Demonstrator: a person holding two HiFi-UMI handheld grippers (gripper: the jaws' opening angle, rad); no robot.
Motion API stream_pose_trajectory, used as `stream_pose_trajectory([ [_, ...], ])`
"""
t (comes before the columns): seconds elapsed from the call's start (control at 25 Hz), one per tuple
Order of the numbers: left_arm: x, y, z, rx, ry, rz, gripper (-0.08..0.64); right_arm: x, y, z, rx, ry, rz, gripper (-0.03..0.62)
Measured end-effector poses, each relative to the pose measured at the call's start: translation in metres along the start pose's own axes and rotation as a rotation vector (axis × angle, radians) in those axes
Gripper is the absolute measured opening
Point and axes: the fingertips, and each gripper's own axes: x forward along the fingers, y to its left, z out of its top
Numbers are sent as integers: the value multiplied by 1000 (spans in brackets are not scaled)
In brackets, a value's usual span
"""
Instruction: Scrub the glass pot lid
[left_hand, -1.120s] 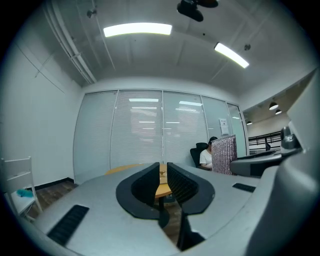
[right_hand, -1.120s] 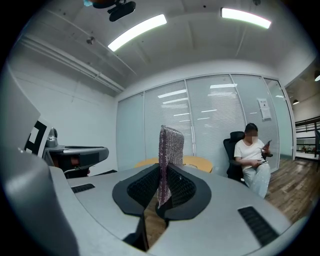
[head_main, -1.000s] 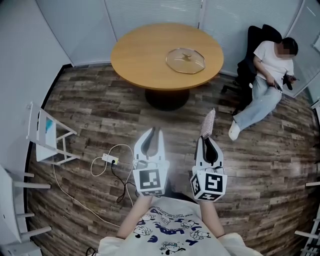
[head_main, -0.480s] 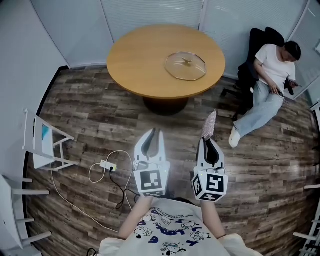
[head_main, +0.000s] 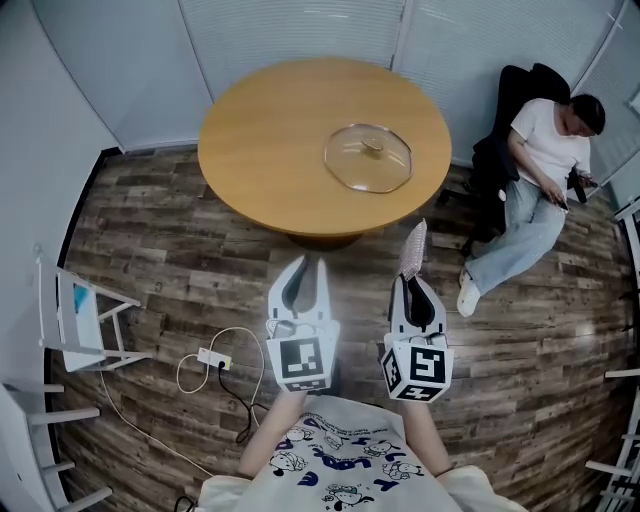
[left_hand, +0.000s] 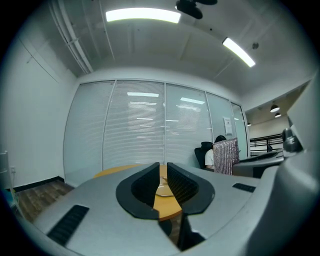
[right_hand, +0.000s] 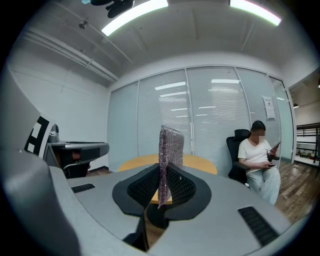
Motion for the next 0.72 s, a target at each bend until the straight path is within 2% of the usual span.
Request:
stream_pose_trajectory([
  [0.36, 73, 27, 2, -9, 4, -45, 55, 72, 0, 11, -9, 7, -33, 46],
  [0.72, 106, 42, -13, -43, 38, -54, 55, 104, -3, 1, -11, 55, -50, 46],
])
